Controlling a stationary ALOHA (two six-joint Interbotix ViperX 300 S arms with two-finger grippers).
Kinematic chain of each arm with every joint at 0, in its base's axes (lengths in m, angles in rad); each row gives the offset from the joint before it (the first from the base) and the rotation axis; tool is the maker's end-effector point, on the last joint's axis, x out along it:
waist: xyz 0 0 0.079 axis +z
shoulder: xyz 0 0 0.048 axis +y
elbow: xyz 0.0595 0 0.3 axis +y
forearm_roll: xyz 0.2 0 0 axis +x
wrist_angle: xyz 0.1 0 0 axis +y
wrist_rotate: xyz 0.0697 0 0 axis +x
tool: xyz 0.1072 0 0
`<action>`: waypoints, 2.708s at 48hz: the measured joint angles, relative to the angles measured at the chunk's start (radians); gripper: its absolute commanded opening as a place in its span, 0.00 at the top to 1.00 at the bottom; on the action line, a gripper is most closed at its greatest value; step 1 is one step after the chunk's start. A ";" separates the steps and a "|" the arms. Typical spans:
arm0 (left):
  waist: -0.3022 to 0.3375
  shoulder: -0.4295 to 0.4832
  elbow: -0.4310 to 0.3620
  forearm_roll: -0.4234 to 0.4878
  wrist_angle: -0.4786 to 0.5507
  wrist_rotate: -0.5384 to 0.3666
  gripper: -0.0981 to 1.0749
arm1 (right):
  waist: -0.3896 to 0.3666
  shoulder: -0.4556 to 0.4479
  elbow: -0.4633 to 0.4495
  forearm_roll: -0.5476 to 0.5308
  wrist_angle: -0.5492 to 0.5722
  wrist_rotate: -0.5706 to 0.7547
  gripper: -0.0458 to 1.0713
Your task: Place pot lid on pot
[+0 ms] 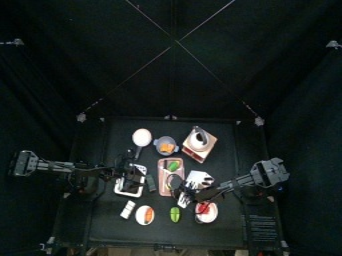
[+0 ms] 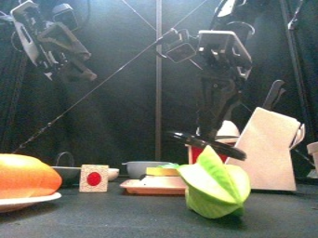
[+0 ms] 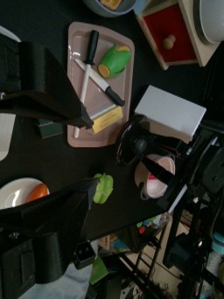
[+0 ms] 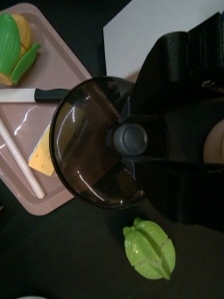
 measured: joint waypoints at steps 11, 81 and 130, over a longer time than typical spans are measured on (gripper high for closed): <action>0.000 0.000 0.003 -0.003 0.000 0.000 0.18 | 0.015 -0.058 -0.012 0.095 0.002 -0.005 0.43; 0.000 0.000 0.020 -0.014 0.002 0.000 0.18 | 0.238 -0.181 0.184 0.359 0.178 0.005 0.43; 0.000 0.000 0.020 -0.014 0.002 0.000 0.18 | 0.250 -0.161 0.146 0.359 0.222 0.002 0.43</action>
